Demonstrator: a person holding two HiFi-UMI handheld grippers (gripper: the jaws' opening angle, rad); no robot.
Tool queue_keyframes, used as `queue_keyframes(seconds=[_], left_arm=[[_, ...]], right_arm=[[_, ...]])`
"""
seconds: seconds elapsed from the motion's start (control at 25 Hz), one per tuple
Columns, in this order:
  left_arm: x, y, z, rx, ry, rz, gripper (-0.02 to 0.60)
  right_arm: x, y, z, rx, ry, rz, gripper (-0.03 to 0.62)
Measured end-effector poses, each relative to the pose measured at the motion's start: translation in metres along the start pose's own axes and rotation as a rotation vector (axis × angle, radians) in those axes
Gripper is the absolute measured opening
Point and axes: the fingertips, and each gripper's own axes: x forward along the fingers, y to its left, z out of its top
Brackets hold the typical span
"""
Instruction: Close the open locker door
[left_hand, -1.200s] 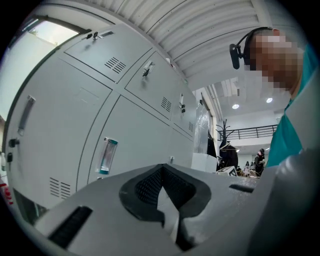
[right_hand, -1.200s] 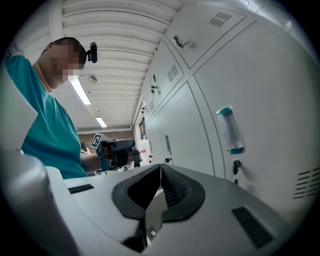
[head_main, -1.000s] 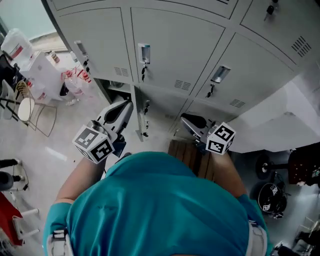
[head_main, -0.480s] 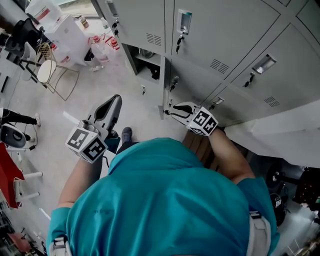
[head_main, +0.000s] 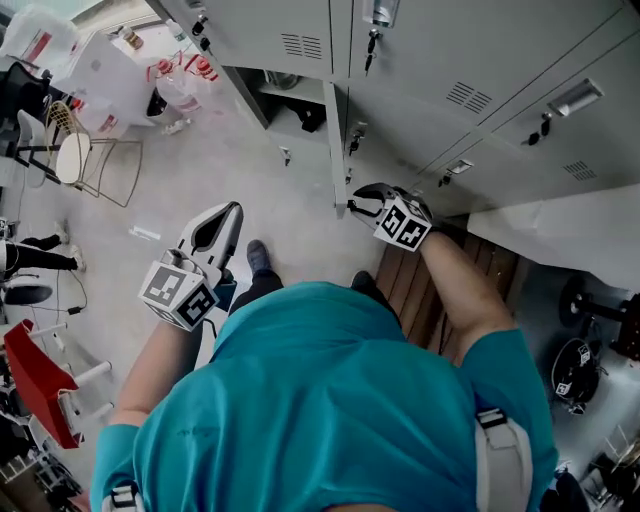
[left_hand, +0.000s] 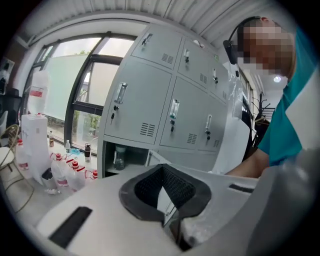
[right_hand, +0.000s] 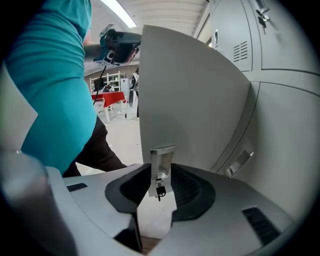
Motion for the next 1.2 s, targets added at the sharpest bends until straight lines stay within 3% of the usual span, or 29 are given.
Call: queue_keyframes(seconds=[0.28, 0.6, 0.96, 1.2], left_arm=[[0.032, 0.056, -0.071, 0.043, 0.125, -0.012, 0.003], [0.056, 0.105, -0.132, -0.008, 0.174, 0.011, 0.003], [0.065, 0.145, -0.148, -0.063, 0.178, 0.016, 0.003], [0.067, 0.169, -0.144, -0.081, 0.172, 0.015, 0.003]], right_arm=[[0.027, 0.001, 0.019, -0.052, -0.092, 0.051, 0.089], [0.071, 0.008, 0.028, -0.065, -0.121, 0.081, 0.089], [0.103, 0.014, 0.054, -0.066, -0.149, 0.13, 0.052], [0.125, 0.01, 0.08, -0.058, -0.163, 0.116, 0.032]])
